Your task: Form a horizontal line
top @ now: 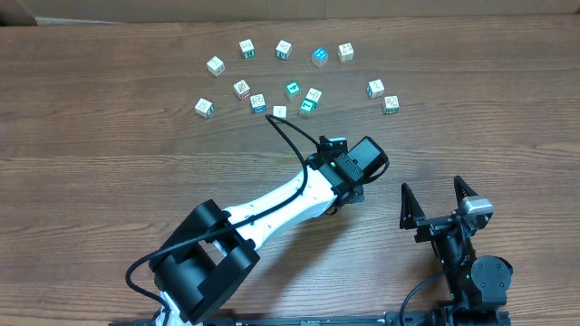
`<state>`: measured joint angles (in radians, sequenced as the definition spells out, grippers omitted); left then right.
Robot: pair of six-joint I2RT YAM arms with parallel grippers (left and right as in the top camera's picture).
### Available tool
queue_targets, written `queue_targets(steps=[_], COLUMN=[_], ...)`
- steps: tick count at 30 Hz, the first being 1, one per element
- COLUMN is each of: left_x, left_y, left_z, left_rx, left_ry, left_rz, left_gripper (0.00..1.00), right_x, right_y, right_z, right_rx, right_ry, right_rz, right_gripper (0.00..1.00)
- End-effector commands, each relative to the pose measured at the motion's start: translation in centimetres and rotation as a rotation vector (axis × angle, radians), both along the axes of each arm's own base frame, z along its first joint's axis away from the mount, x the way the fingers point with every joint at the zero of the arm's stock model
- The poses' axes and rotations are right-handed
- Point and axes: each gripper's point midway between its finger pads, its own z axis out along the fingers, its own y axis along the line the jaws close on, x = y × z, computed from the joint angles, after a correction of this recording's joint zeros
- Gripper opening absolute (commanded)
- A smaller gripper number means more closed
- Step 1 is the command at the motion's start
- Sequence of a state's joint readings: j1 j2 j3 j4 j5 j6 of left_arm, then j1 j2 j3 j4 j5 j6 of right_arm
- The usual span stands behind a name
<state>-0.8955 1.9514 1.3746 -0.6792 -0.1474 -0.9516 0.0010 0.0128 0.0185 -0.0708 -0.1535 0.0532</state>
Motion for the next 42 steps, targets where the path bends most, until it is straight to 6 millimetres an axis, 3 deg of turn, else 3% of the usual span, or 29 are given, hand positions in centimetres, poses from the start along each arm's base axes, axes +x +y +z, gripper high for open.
queue_targets(steps=[1, 17, 21, 42], left_x=[-0.3, 0.4, 0.6, 0.1], left_y=[0.3, -0.2, -0.2, -0.6], left_z=[-1.3, -3.3, -3.3, -3.4], left_rx=[0.028, 0.038, 0.037, 0.019], left_ry=[0.005, -0.006, -0.016, 0.012], left_rz=[0.019, 0.021, 0.024, 0.013], left_gripper=[0.04, 0.07, 0.11, 0.14], right_x=[0.0, 0.0, 0.0, 0.0], right_y=[0.2, 0.2, 0.2, 0.2], right_z=[-0.2, -0.2, -0.2, -0.2], right_rx=[0.005, 0.005, 0.005, 0.005], right_ry=[-0.004, -0.003, -0.003, -0.004], right_rz=[0.011, 0.011, 0.011, 0.011], right_gripper=[1.0, 1.0, 1.0, 1.0])
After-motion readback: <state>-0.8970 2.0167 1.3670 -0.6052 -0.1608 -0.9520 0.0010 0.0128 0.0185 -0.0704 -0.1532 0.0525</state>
